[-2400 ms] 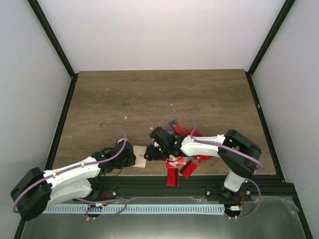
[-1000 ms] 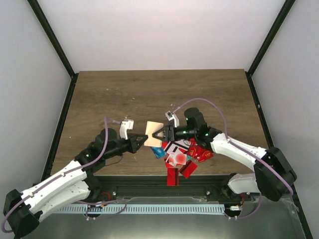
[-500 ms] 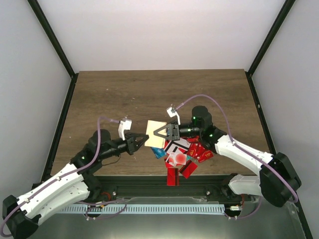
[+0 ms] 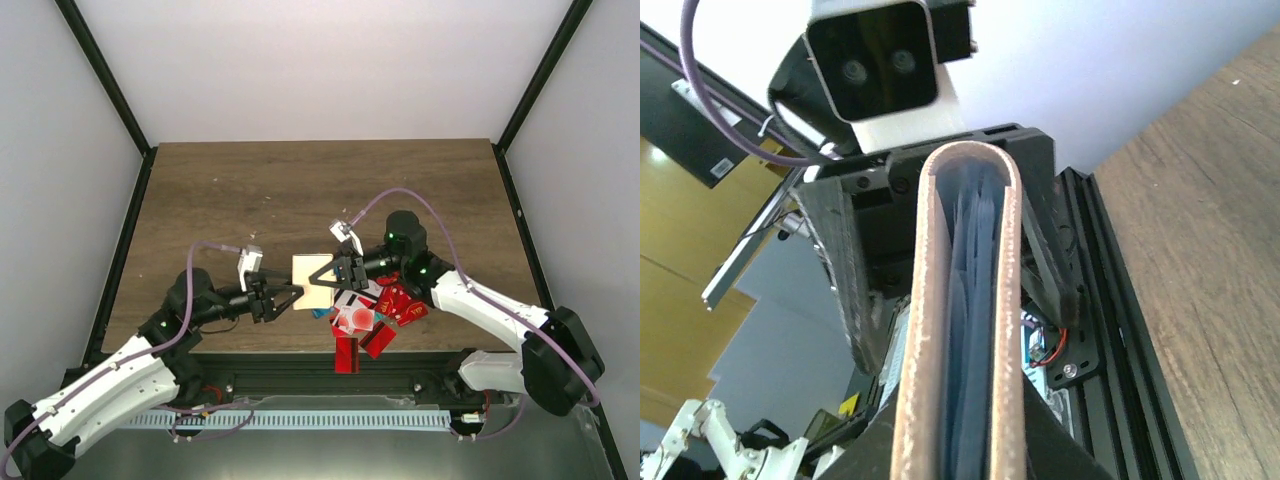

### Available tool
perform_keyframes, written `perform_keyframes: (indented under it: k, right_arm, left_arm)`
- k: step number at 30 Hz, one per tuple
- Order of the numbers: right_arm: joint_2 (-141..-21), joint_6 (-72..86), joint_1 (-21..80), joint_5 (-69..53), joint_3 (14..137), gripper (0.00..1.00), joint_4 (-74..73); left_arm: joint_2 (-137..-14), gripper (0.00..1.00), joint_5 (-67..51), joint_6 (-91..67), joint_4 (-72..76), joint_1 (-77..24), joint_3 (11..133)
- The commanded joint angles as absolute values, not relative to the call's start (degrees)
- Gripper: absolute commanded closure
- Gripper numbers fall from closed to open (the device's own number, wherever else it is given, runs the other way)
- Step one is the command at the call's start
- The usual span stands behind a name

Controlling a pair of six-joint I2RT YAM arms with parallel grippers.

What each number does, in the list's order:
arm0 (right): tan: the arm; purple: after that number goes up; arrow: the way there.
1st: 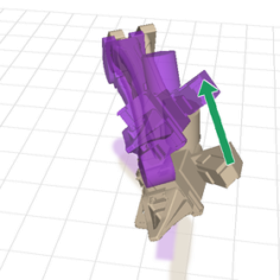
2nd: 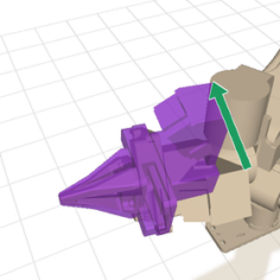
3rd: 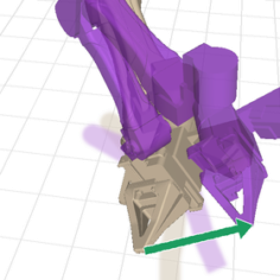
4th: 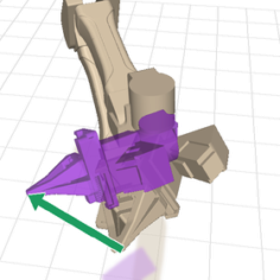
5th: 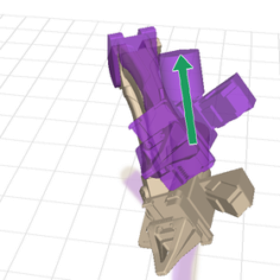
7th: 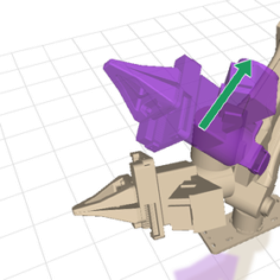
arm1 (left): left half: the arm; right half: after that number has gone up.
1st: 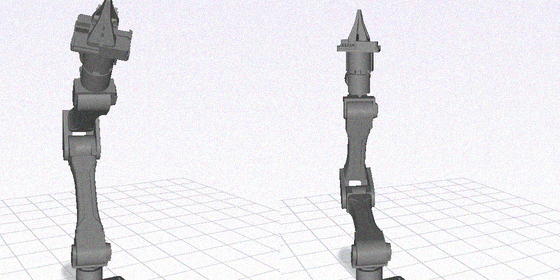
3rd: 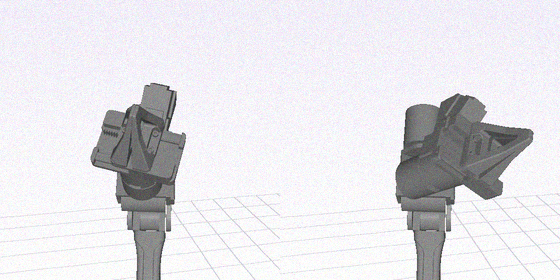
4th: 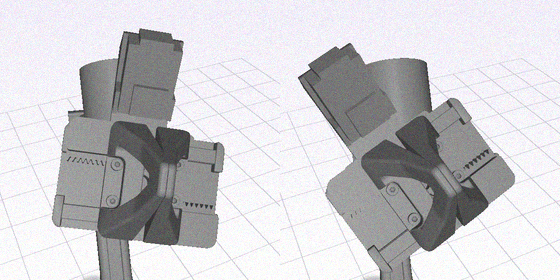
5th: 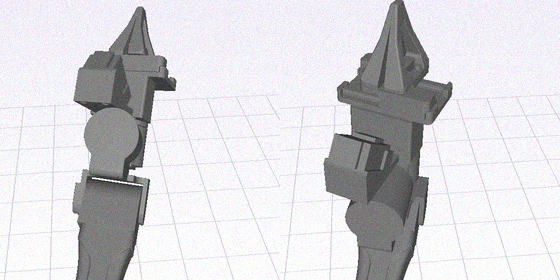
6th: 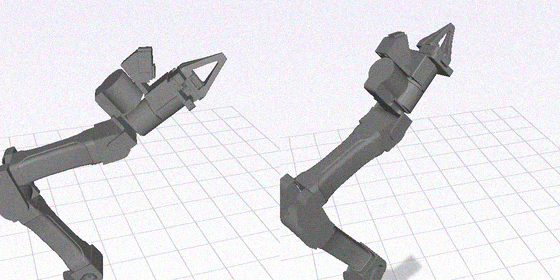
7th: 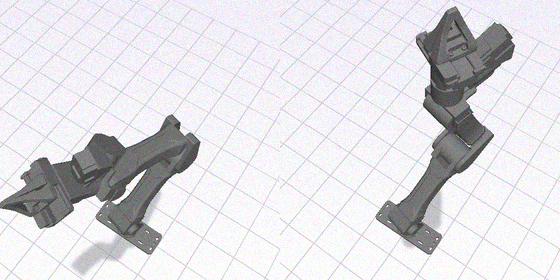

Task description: Put the credit cards into the card holder

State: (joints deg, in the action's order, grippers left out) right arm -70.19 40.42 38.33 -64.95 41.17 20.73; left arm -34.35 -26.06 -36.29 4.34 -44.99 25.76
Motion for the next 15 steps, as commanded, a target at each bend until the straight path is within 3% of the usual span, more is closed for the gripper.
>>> perform_keyframes:
  k: [1,4,9,10,12,13,15]
  right_arm:
    - [-69.06,39.44,38.06,-69.56,44.07,0.99,24.64]
    - [-69.14,39.79,38.06,-70.05,44.20,0.99,25.58]
    - [-69.15,38.87,38.06,-69.49,45.02,0.98,24.02]
    - [-68.99,37.62,38.06,-68.50,45.57,0.88,21.84]
    - [-68.36,30.90,38.06,-62.46,48.21,0.56,10.45]
    - [-67.85,28.25,38.08,-58.38,49.51,0.35,5.95]
    - [-66.72,25.31,37.81,-50.21,51.45,0.15,-1.31]
  left_arm:
    - [-35.39,0.39,-34.51,-36.47,11.56,-44.99,24.27]
    - [-36.91,0.54,-36.15,-36.22,12.17,-44.98,24.43]
    - [-39.80,0.93,-36.00,-36.47,13.48,-44.99,24.51]
    - [-40.15,0.96,-34.95,-36.35,13.18,-44.94,24.66]
    - [-40.46,0.96,-32.07,-35.98,12.45,-44.97,24.78]
    - [-40.33,0.96,-29.98,-35.70,11.84,-44.92,24.91]
    - [-39.87,0.96,-23.57,-35.51,9.90,-45.00,24.96]
